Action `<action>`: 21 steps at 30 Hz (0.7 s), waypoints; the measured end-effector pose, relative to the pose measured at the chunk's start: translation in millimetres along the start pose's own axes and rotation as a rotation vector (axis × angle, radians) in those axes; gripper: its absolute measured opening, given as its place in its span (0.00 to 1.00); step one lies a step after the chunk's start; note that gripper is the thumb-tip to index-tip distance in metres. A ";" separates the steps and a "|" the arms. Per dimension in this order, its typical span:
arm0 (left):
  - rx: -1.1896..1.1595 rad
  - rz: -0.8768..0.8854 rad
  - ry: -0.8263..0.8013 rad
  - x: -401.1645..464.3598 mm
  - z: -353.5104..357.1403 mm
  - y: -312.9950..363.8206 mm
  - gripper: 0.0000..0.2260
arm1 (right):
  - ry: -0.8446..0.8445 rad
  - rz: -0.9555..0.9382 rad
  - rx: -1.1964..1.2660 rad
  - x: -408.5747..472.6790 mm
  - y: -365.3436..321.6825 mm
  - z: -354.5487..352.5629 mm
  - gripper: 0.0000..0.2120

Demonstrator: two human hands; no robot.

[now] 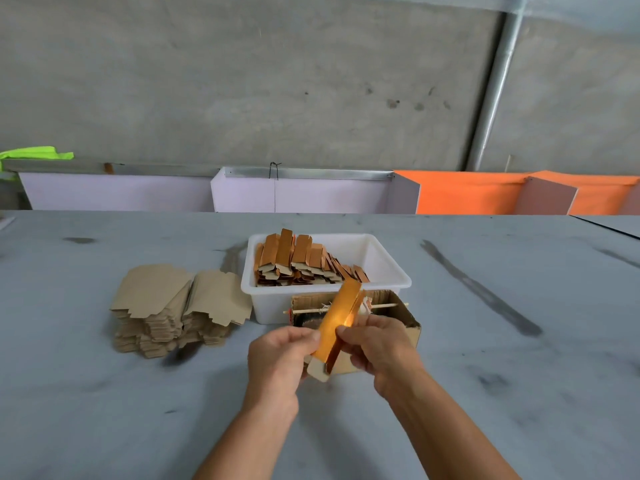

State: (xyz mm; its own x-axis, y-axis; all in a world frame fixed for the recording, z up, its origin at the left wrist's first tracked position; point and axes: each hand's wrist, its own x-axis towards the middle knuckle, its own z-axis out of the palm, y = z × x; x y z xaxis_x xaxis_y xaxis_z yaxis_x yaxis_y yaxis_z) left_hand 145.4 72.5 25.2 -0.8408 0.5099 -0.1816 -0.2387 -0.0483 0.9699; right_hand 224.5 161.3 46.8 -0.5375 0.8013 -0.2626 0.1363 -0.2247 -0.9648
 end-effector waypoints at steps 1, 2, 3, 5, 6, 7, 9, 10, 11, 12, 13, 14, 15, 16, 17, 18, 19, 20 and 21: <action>0.006 0.019 0.030 4.9 2.2 4.5 0.06 | -0.005 -0.012 0.008 3.1 -3.4 2.8 0.03; 0.005 0.038 0.067 10.6 4.4 8.7 0.07 | -0.014 -0.023 0.015 5.9 -6.2 5.8 0.04; 0.000 0.061 0.103 17.0 7.1 12.5 0.07 | -0.022 -0.031 0.019 8.4 -8.7 9.4 0.05; -0.019 0.107 0.161 30.9 12.0 18.5 0.08 | -0.022 -0.043 0.006 13.8 -12.9 17.6 0.07; -0.024 0.125 0.180 37.8 14.2 20.9 0.08 | -0.009 -0.056 -0.012 17.6 -15.0 21.6 0.07; -0.025 0.144 0.190 44.3 15.8 22.6 0.08 | 0.010 -0.071 -0.029 22.1 -17.6 25.6 0.07; -0.024 0.172 0.194 56.9 18.9 25.5 0.05 | 0.052 -0.104 -0.037 33.1 -23.7 32.4 0.07; -0.026 0.172 0.194 63.0 20.5 27.1 0.03 | 0.069 -0.123 -0.047 39.5 -26.7 35.2 0.07; -0.034 0.163 0.192 69.3 22.0 29.0 0.03 | 0.085 -0.144 -0.071 46.3 -29.4 37.9 0.07; -0.048 0.149 0.183 75.8 23.5 30.7 0.04 | 0.098 -0.159 -0.097 53.1 -31.8 40.4 0.08; -0.053 0.137 0.163 82.5 25.2 32.1 0.06 | 0.105 -0.167 -0.105 60.1 -33.8 42.6 0.08; -0.039 0.131 0.141 89.1 26.8 33.4 0.07 | 0.107 -0.170 -0.105 67.8 -35.7 45.1 0.09; -0.012 0.132 0.124 95.4 28.0 34.3 0.09 | 0.112 -0.174 -0.111 75.1 -37.1 47.4 0.10; 0.011 0.140 0.115 101.9 28.9 34.6 0.11 | 0.117 -0.180 -0.128 82.2 -38.4 49.6 0.12; 0.028 0.153 0.118 107.6 29.7 34.8 0.12 | 0.118 -0.184 -0.142 88.8 -39.8 51.5 0.13; 0.043 0.169 0.130 113.3 30.2 34.8 0.12 | 0.110 -0.185 -0.144 95.0 -41.2 53.5 0.14; 0.054 0.186 0.146 118.7 31.0 35.2 0.11 | 0.097 -0.181 -0.145 100.6 -42.8 55.5 0.14; 0.060 0.203 0.163 123.7 32.1 36.0 0.10 | 0.084 -0.183 -0.155 106.5 -44.5 57.2 0.15; 0.068 0.219 0.178 128.5 33.5 36.9 0.10 | 0.071 -0.188 -0.178 111.8 -46.5 59.0 0.15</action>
State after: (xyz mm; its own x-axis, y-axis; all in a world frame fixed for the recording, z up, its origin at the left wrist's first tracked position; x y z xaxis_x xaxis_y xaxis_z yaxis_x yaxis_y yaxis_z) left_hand 44.9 165.1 43.1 -0.9422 0.3346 0.0135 -0.0141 -0.0798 0.9967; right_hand 108.9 228.6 63.0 -0.5083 0.8582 -0.0723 0.1869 0.0279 -0.9820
